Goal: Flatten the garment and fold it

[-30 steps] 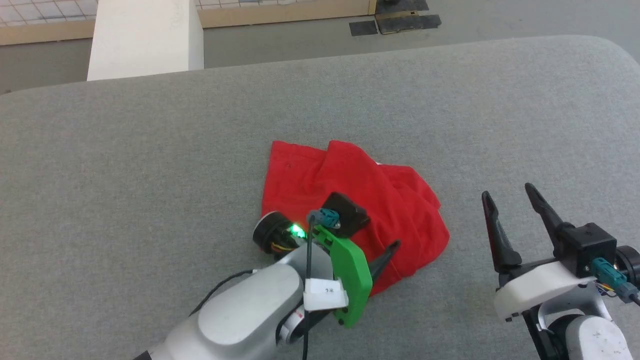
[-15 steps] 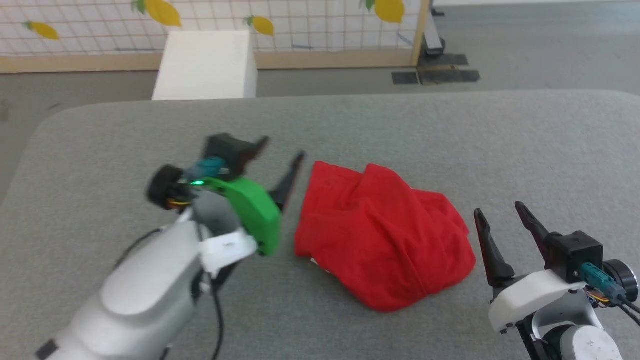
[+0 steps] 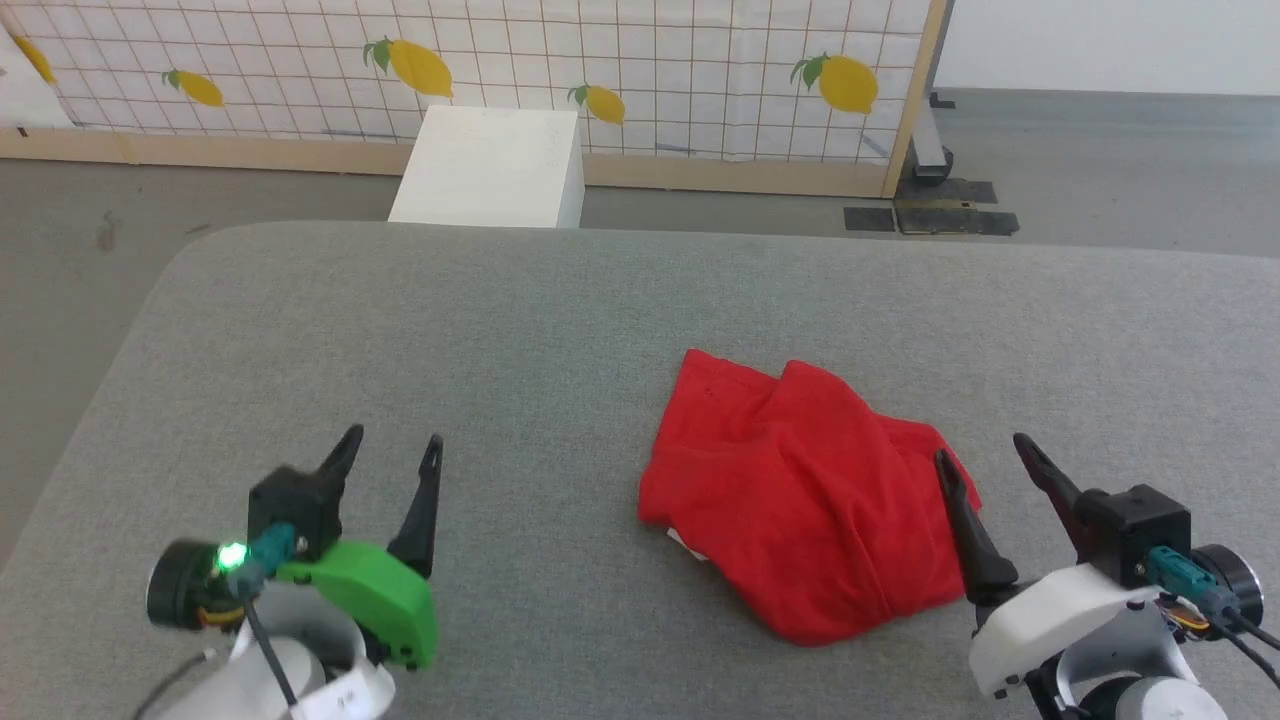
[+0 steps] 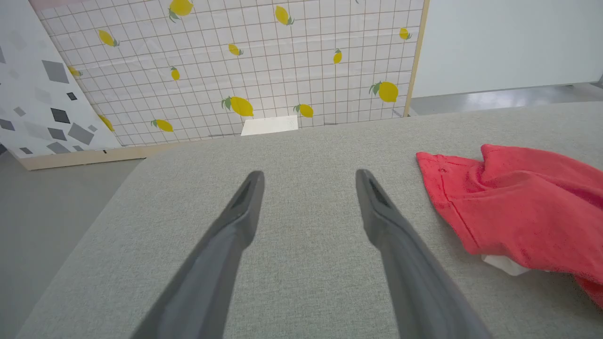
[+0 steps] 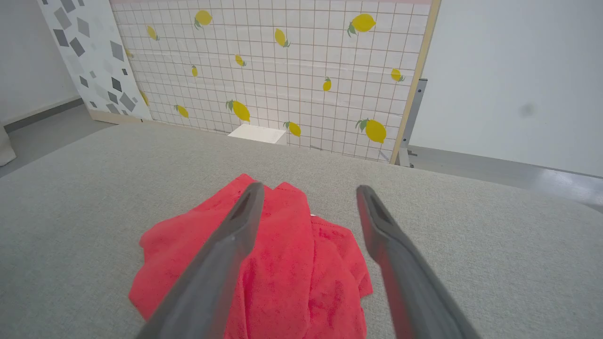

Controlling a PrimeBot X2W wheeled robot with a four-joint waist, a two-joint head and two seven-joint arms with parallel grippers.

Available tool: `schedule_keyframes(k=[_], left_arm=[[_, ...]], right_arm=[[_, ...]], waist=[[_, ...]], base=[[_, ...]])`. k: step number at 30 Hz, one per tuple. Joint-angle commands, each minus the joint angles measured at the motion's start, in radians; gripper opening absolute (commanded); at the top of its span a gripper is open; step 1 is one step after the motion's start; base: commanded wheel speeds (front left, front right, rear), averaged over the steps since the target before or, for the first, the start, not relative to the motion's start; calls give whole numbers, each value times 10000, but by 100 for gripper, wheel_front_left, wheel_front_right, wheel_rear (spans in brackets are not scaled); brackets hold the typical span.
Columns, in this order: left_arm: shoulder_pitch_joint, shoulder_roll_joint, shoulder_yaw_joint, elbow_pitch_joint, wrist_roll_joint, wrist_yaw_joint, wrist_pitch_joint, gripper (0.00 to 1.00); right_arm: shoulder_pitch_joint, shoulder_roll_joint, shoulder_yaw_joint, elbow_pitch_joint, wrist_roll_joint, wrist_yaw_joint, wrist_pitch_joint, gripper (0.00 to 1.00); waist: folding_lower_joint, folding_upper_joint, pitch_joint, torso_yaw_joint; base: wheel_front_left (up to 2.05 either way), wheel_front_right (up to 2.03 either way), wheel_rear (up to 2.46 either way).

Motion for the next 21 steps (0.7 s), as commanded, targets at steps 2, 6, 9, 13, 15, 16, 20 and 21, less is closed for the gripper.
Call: schedule_keyframes(k=[2,6,9,13,15,16,20,21], left_arm=[[524,-51,100,-239,52,331,-302,100],[1046,-217,328,-468,104,652,-619,100],[1233,-297,431,-487,214,662,-720,100],[1333,-360,521,-449,388,550,-779,100],[1354,-364,507,-402,494,458,-793,100],[1377,-379,508,-372,532,424,-798,100],[1474,-472,568,-314,614,363,-812,100],[1480,-499,583,-311,638,350,-815,100]], right_arm=[[214,16,15,-24,51,-13,14,100],[294,29,33,15,61,-13,40,100],[315,35,42,32,62,-13,46,100],[298,44,76,57,58,-13,46,100],[282,48,93,70,57,-13,43,100],[278,51,101,75,57,-13,43,100],[277,59,86,78,60,-13,39,100],[275,60,71,70,59,-13,32,100]], waist=[[0,0,-45,20],[0,0,-98,37],[0,0,-112,41],[0,0,-88,15],[0,0,-74,-2],[0,0,-66,-12],[0,0,-26,-15],[0,0,-5,-3]], base=[[0,0,0],[0,0,0],[0,0,0],[0,0,0],[0,0,0],[0,0,0],[0,0,0],[0,0,0]])
